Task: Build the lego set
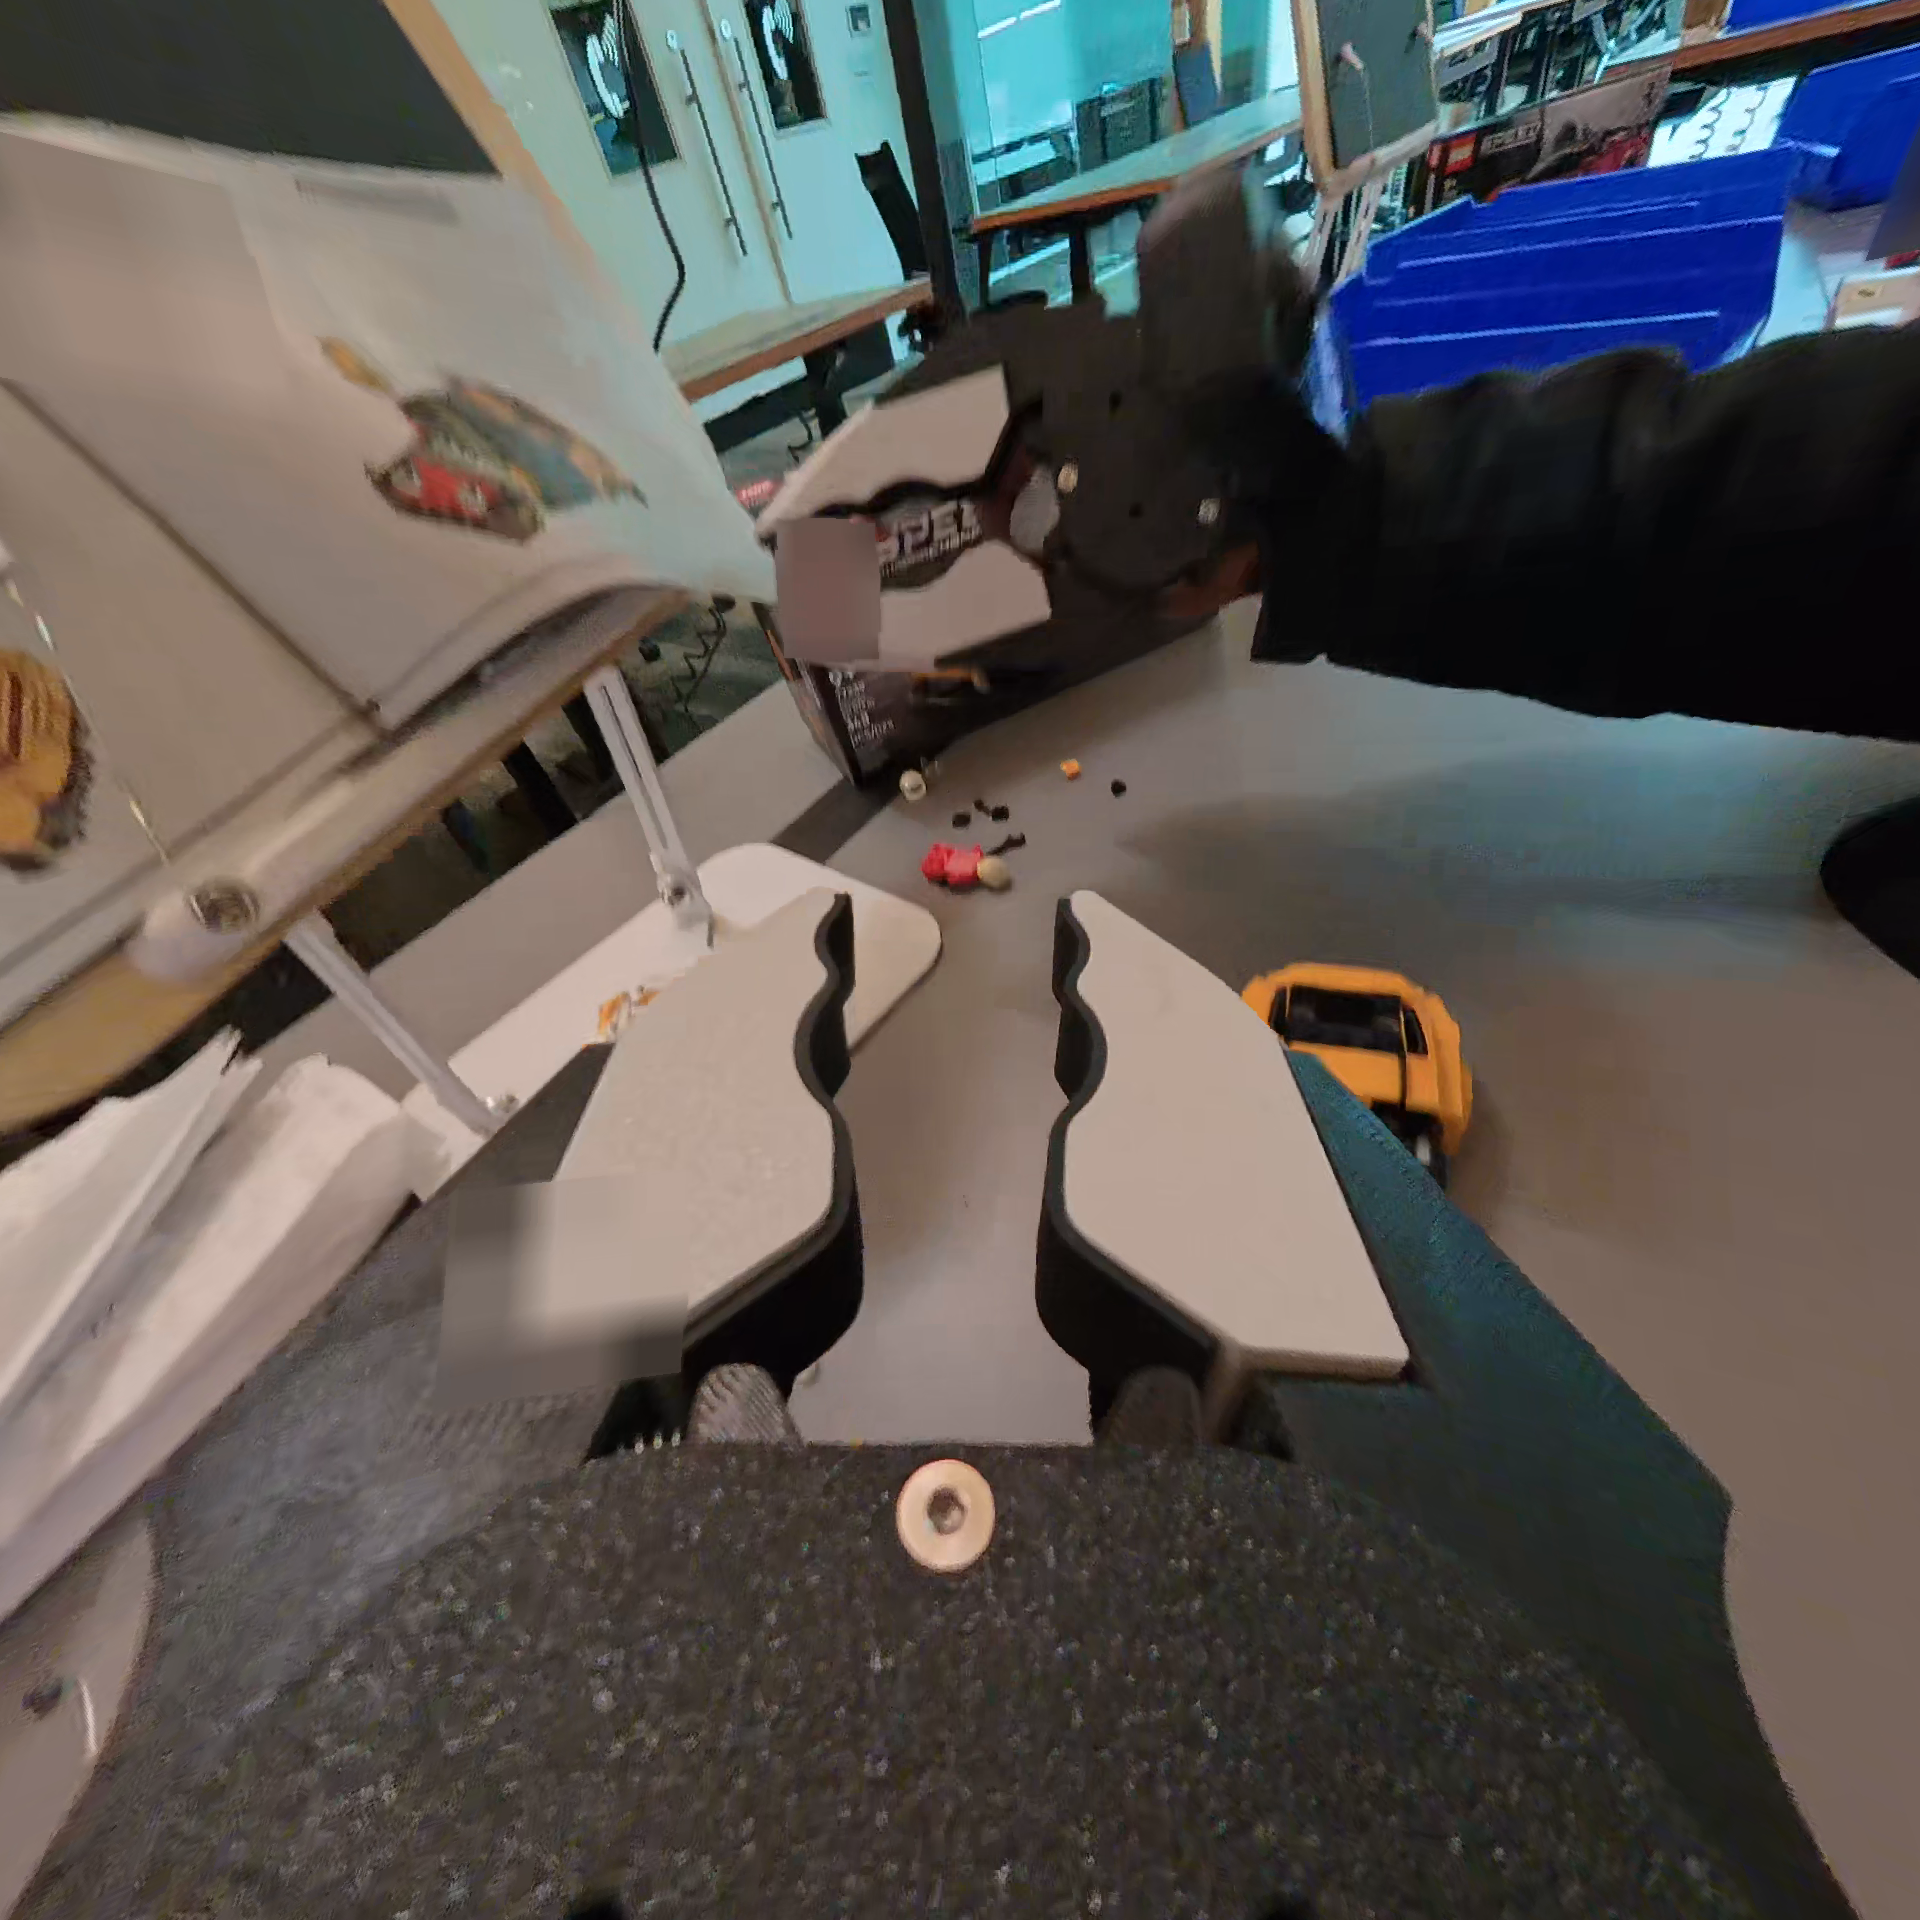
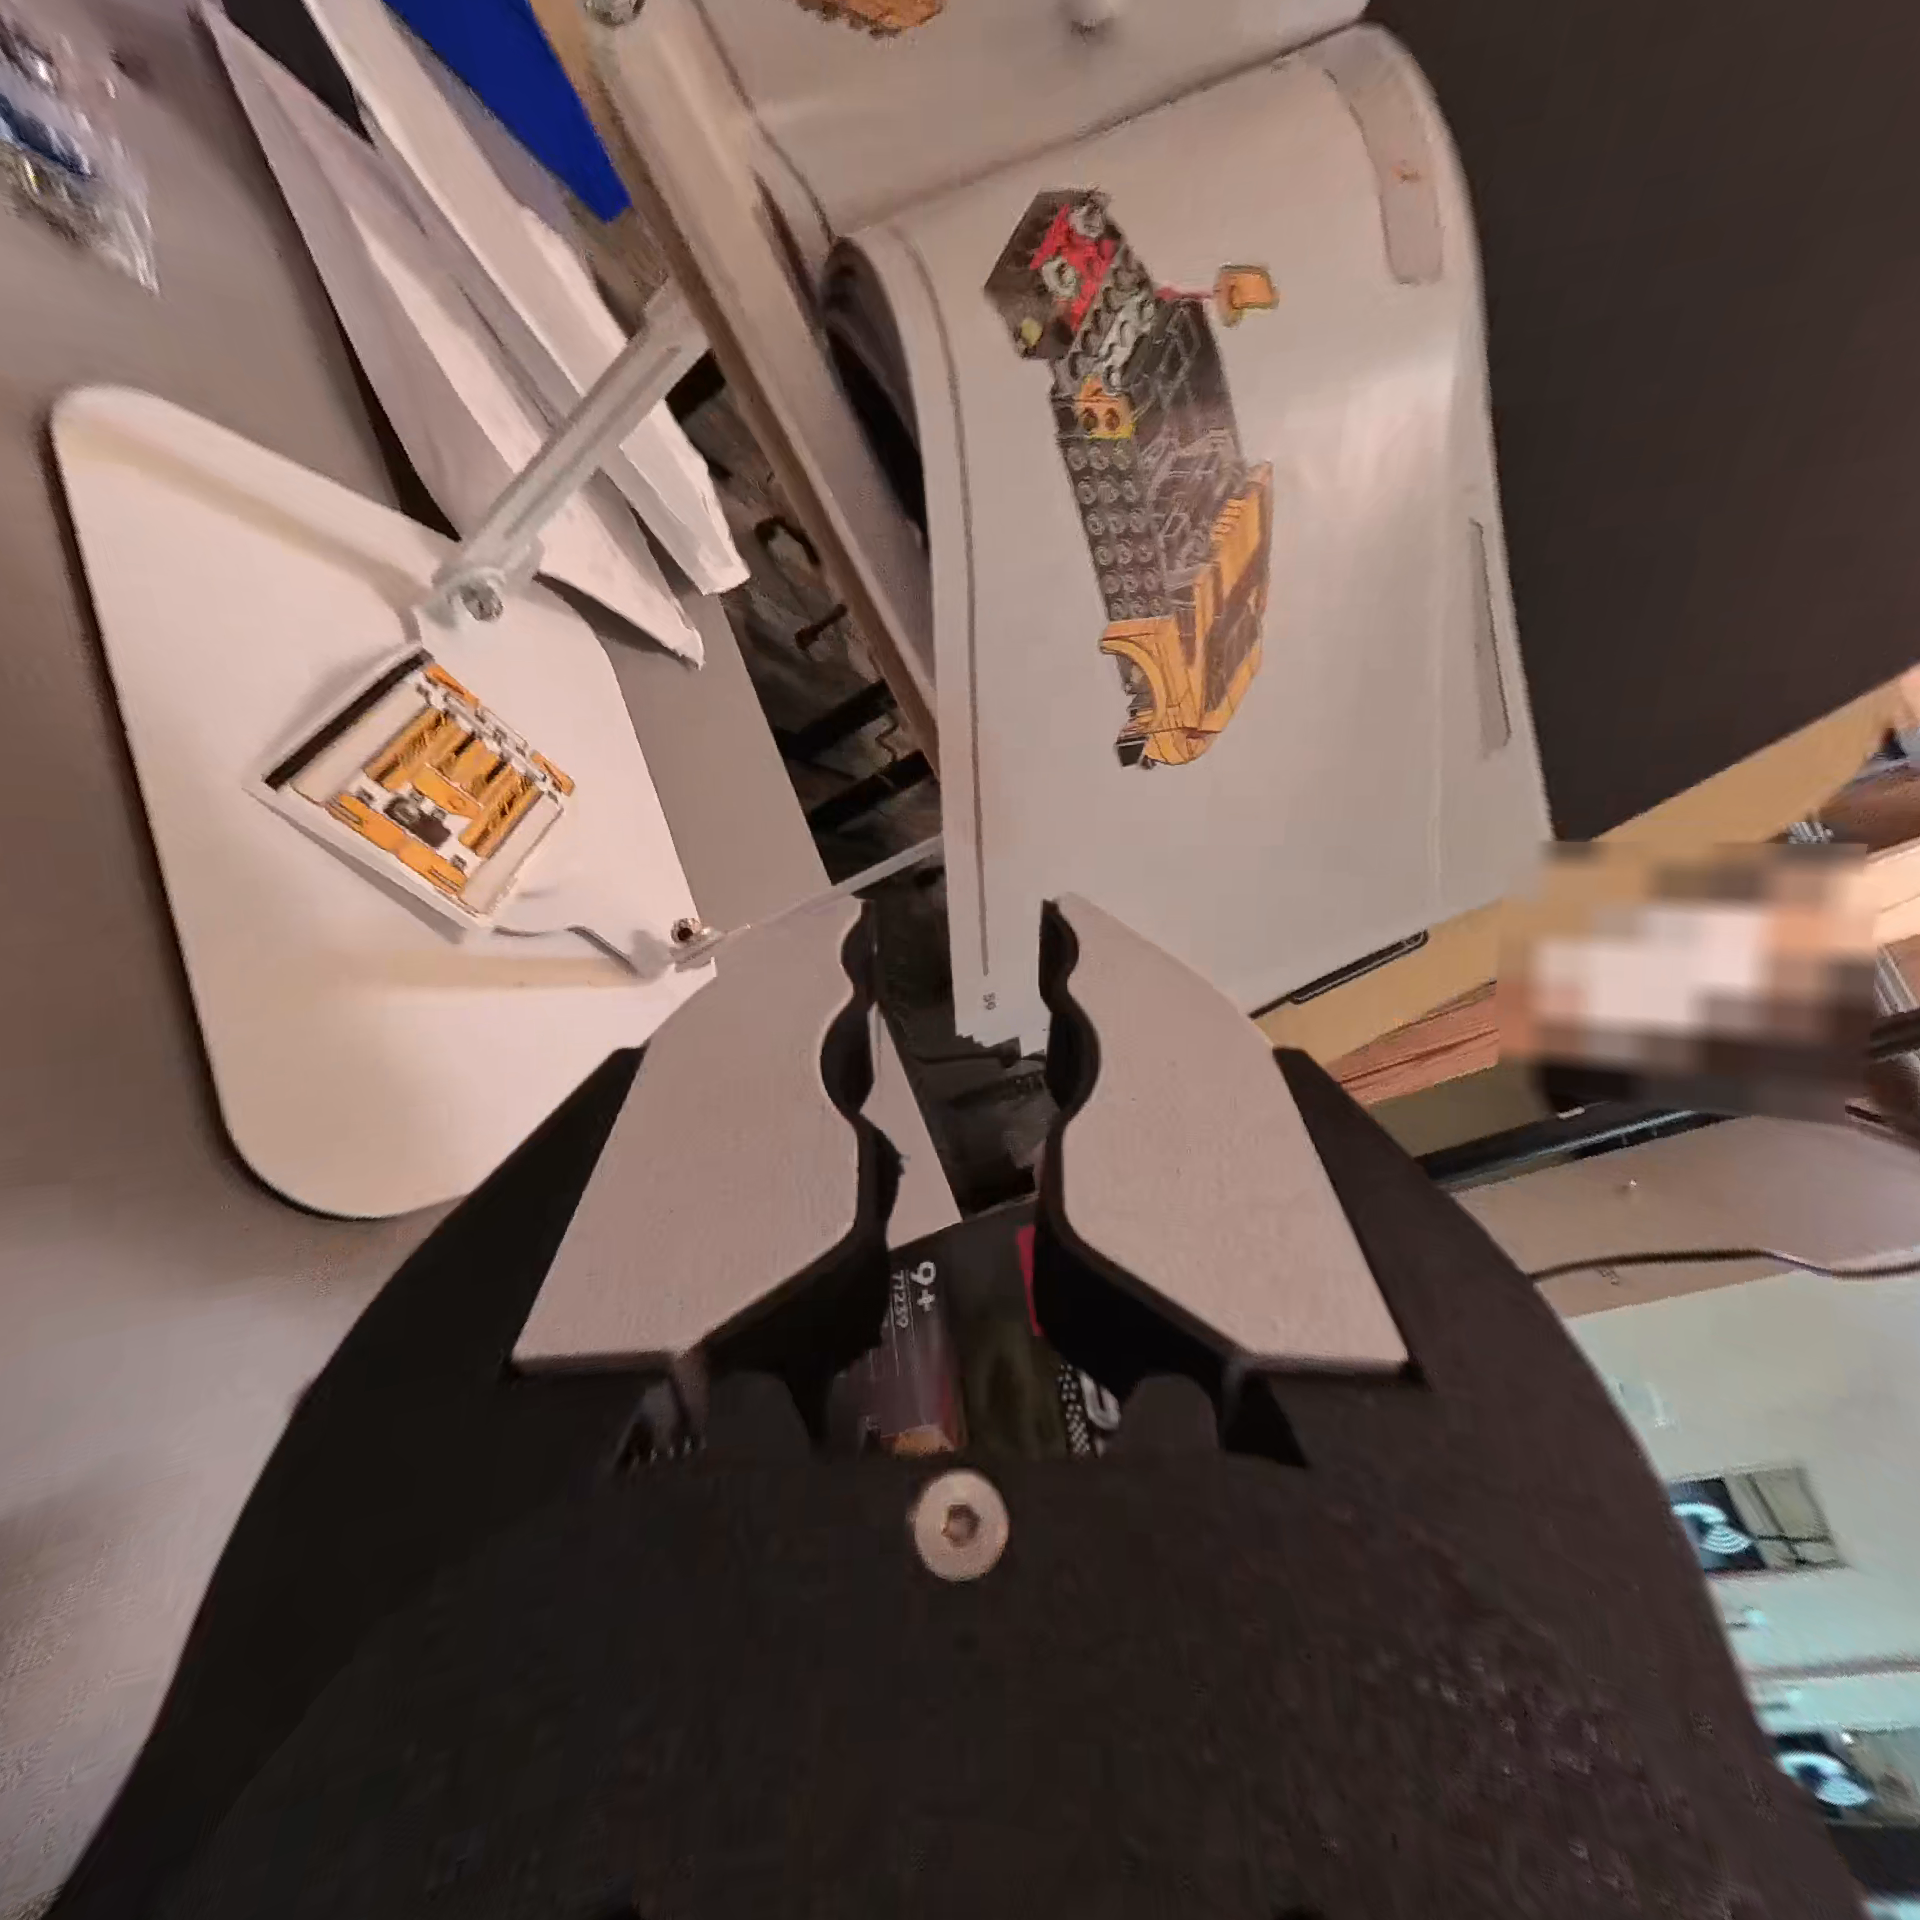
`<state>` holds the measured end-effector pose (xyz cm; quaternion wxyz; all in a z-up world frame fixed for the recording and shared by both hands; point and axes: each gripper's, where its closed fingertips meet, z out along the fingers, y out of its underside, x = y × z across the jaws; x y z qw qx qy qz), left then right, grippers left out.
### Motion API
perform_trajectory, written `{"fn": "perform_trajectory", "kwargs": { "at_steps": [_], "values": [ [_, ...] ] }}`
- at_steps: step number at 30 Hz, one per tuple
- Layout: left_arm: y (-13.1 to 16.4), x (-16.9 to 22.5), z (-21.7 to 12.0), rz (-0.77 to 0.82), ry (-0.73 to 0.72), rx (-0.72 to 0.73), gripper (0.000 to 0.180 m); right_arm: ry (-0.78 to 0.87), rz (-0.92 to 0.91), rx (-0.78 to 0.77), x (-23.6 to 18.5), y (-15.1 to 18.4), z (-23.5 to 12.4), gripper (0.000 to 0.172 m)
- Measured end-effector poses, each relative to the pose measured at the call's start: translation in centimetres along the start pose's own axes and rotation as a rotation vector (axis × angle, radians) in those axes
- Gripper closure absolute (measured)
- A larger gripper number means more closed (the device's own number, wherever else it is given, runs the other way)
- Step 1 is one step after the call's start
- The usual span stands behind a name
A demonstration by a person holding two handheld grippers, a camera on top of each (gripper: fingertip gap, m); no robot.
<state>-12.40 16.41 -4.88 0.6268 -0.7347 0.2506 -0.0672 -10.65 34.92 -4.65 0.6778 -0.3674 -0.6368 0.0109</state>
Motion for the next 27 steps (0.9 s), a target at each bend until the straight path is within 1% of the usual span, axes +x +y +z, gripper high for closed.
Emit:
{"fn": "perform_trajectory", "kwargs": {
  "at_steps": [2,4,6,7,11,14,19,23,27],
  "values": [
    [-1.3,-0.1,0.9,0.027,-0.003,0.004,0.144,-0.012,-0.025,-0.020,0.4,0.5,0.5,0.147],
    [-2.2,-0.2,1.5,0.058,-0.003,-0.002,0.144,-0.031,-0.028,-0.011,0.9,0.5,0.6,0.159],
    [-2.5,-0.3,2.1,0.083,0.005,-0.019,0.144,-0.059,-0.045,-0.023,1.2,0.8,0.8,0.163],
    [-2.5,-0.3,2.4,0.091,0.011,-0.032,0.144,-0.078,-0.050,-0.023,1.1,0.9,0.9,0.171],
    [-2.4,-0.7,3.4,0.130,0.031,-0.090,0.144,-0.190,-0.043,-0.011,0.4,0.7,0.7,0.172],
    [-2.8,-1.2,4.2,0.181,0.027,-0.125,0.143,-0.223,-0.010,0.008,0.7,0.2,0.2,0.172],
    [-4.5,-2.8,6.0,0.289,-0.004,-0.172,0.140,-0.204,0.130,0.064,2.0,-0.8,-0.8,0.172],
    [-5.5,-4.1,8.0,0.424,-0.049,-0.217,0.140,-0.173,0.219,0.098,2.8,-1.5,-1.4,0.172],
    [-6.3,-5.3,9.7,0.551,-0.097,-0.252,0.146,-0.136,0.327,0.133,3.7,-2.0,-1.8,0.172]
  ]
}}
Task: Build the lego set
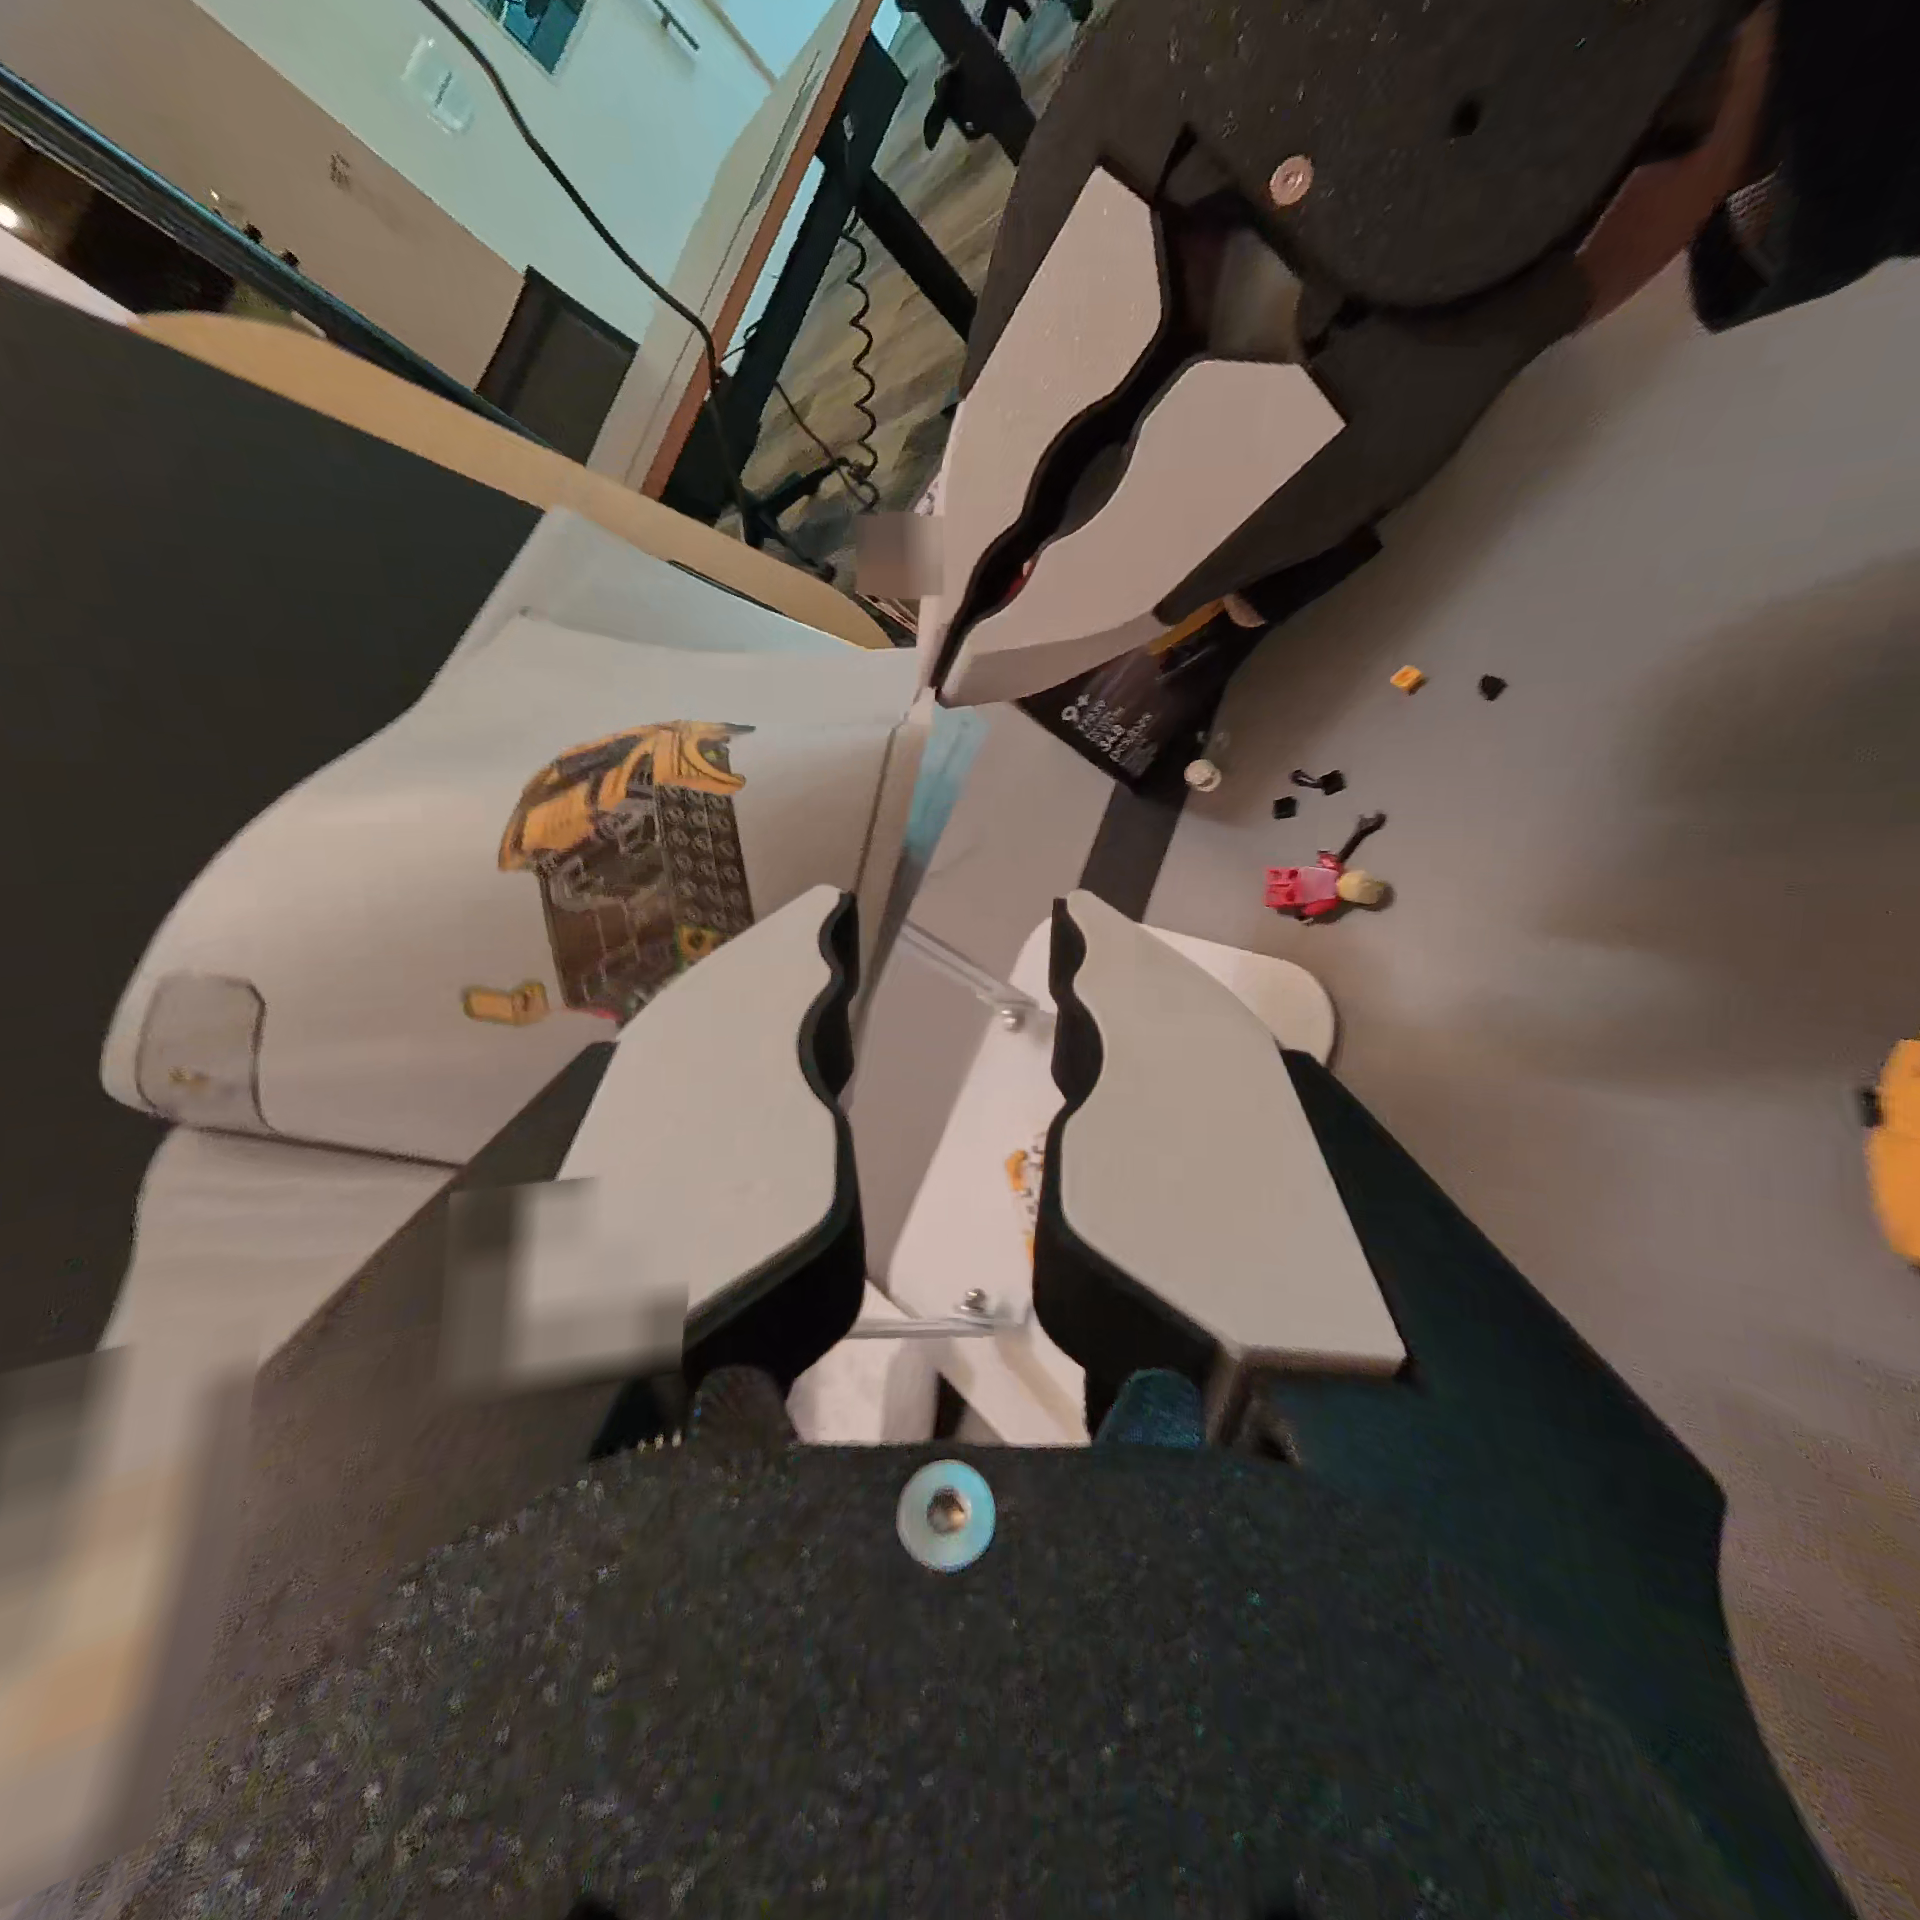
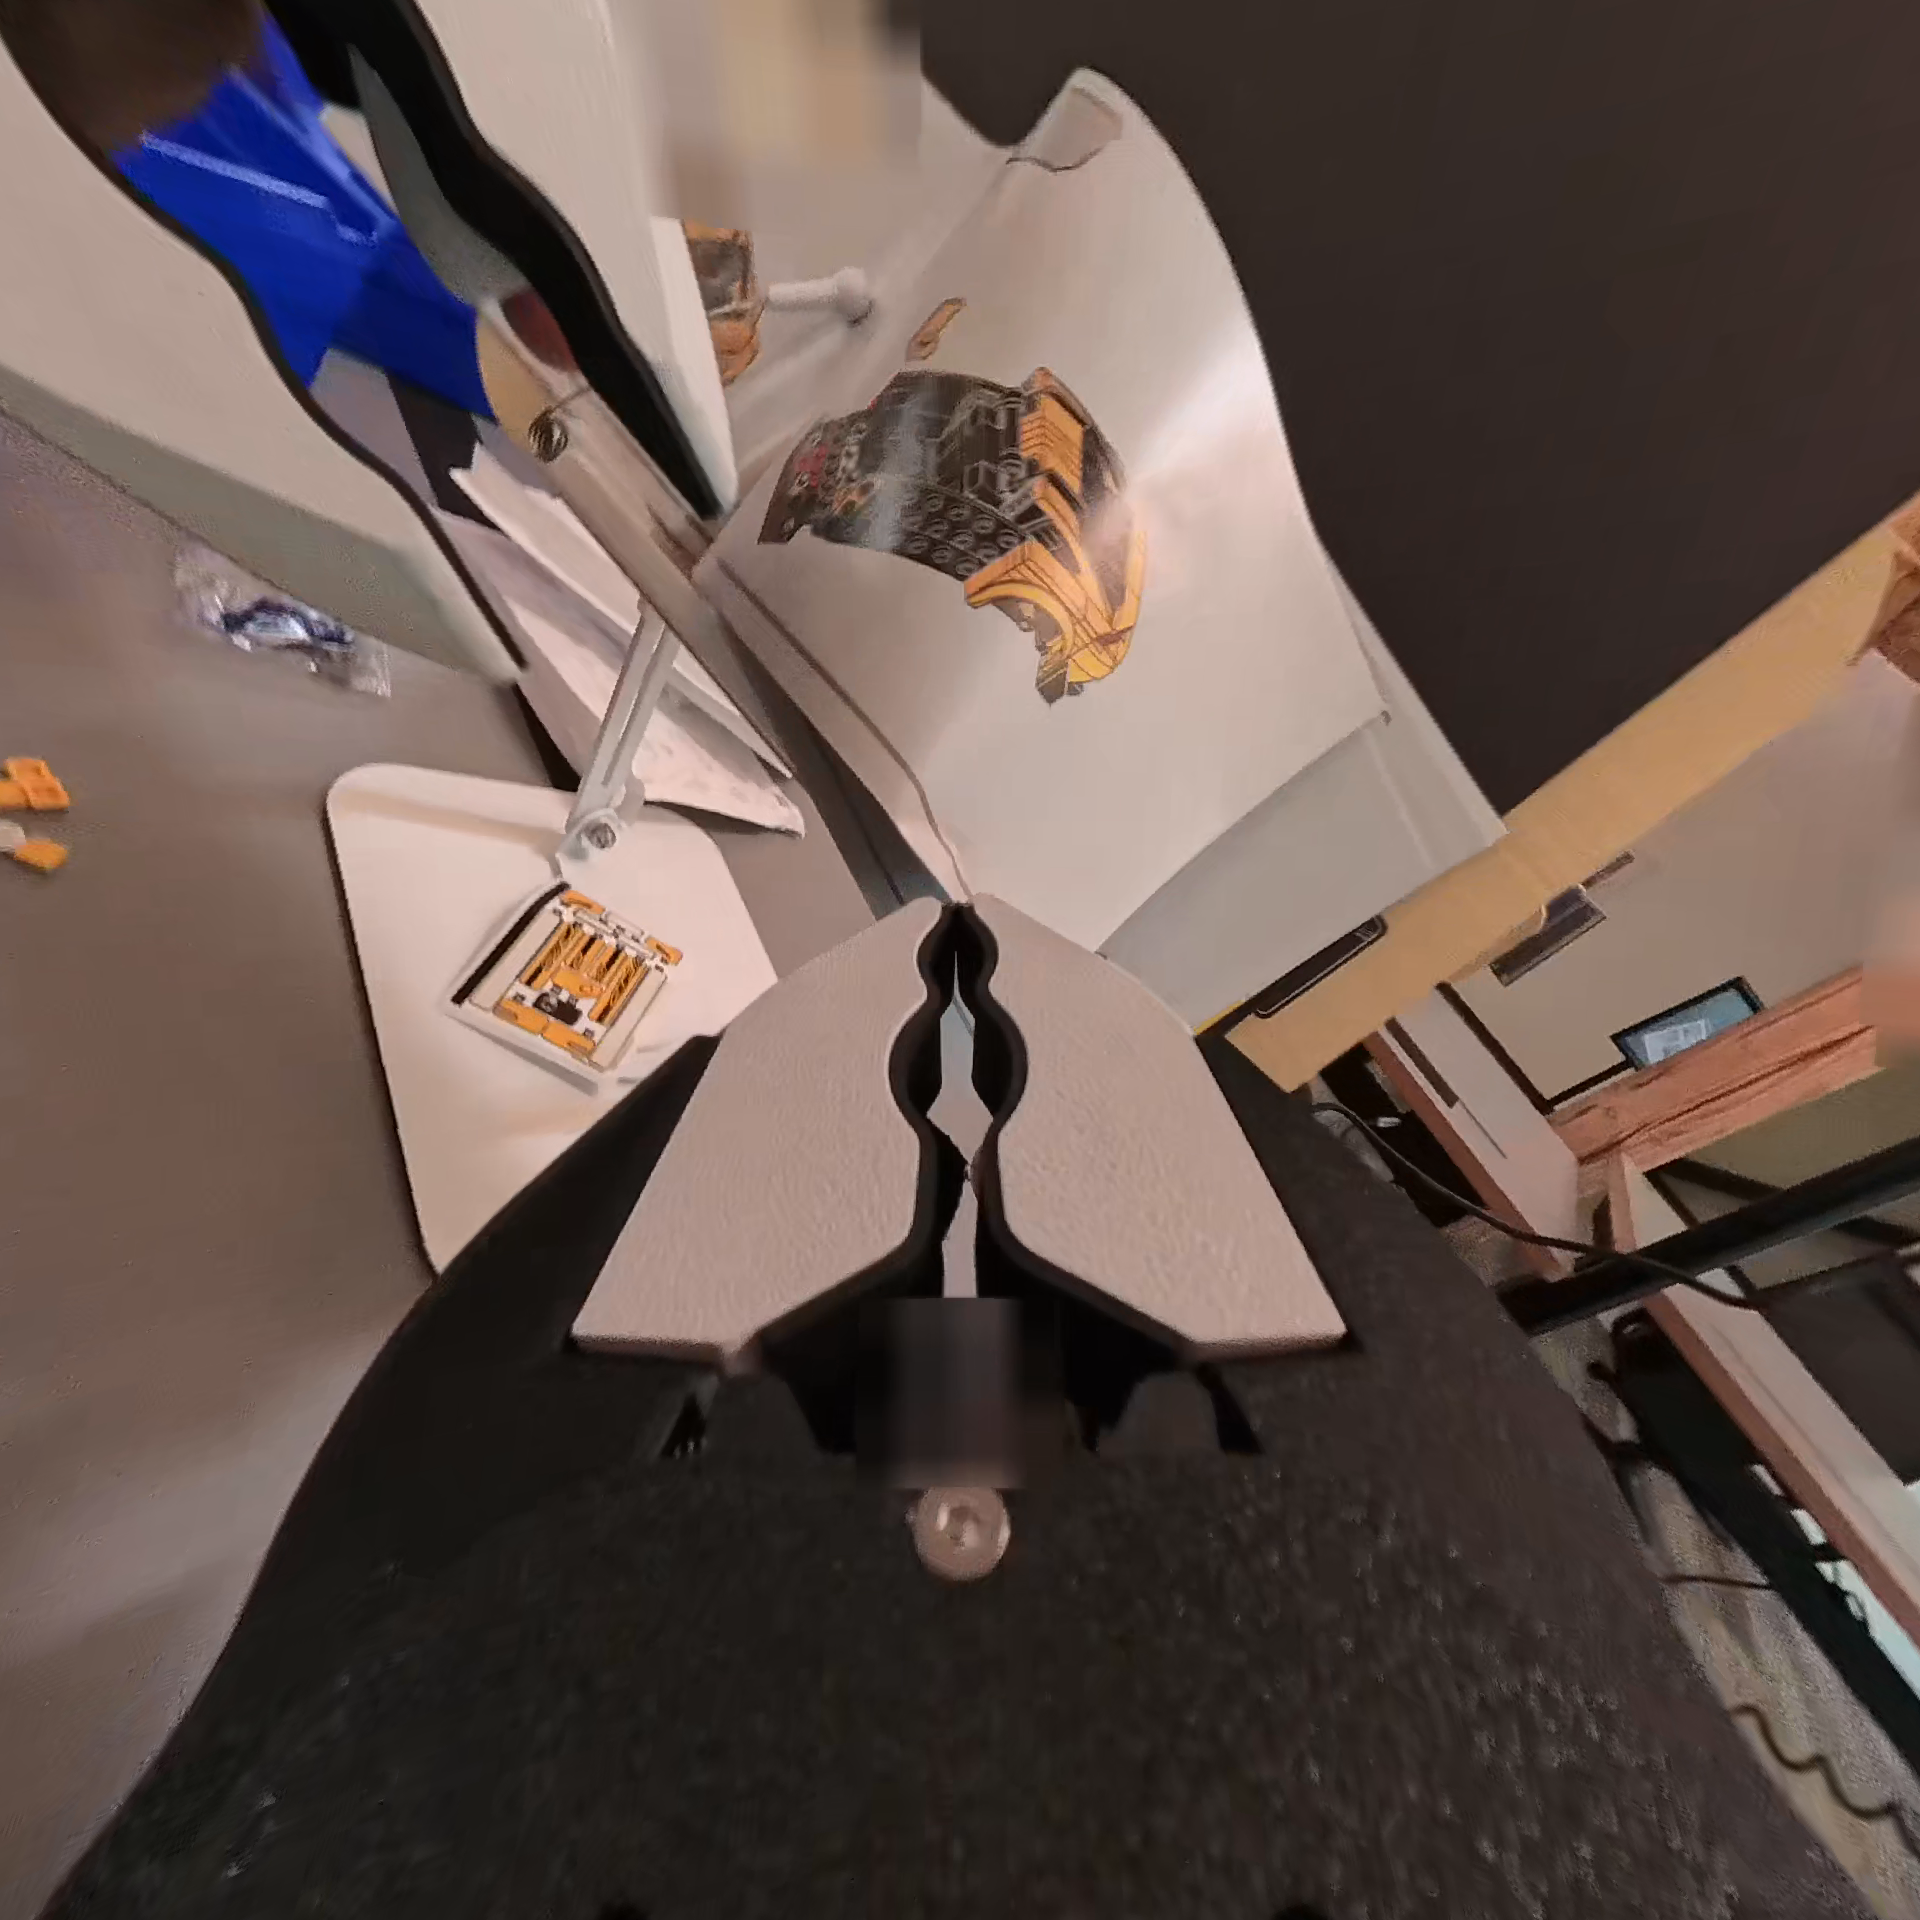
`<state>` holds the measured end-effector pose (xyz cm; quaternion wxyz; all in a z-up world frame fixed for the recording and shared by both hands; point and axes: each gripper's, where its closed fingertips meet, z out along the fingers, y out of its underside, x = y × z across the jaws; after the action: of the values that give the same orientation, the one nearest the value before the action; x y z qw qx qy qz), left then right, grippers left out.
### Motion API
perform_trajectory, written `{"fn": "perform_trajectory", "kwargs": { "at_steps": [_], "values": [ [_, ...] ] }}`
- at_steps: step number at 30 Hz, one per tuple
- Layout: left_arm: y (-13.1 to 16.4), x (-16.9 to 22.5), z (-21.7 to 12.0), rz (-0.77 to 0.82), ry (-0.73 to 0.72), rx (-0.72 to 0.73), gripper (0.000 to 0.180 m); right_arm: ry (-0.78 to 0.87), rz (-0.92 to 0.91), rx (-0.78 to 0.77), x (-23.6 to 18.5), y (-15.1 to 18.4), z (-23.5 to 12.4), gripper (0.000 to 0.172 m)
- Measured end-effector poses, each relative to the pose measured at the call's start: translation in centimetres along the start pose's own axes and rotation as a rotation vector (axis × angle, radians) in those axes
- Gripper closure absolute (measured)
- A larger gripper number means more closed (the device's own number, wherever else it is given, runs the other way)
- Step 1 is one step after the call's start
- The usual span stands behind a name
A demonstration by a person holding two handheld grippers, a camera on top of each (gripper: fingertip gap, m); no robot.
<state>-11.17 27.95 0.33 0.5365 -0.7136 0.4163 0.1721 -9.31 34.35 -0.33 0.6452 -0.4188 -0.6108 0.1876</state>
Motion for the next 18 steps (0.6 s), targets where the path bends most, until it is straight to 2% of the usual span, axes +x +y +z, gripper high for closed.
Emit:
{"fn": "perform_trajectory", "kwargs": {
  "at_steps": [11,18],
  "values": [
    [0.1,-1.6,3.3,0.181,-0.061,-0.091,0.145,0.120,-0.009,0.032,0.5,-1.7,-0.7,0.172],
    [-0.3,-2.3,2.8,0.189,-0.093,-0.064,0.174,0.128,0.043,0.064,0.5,-1.9,-1.2,0.172]
  ]
}}
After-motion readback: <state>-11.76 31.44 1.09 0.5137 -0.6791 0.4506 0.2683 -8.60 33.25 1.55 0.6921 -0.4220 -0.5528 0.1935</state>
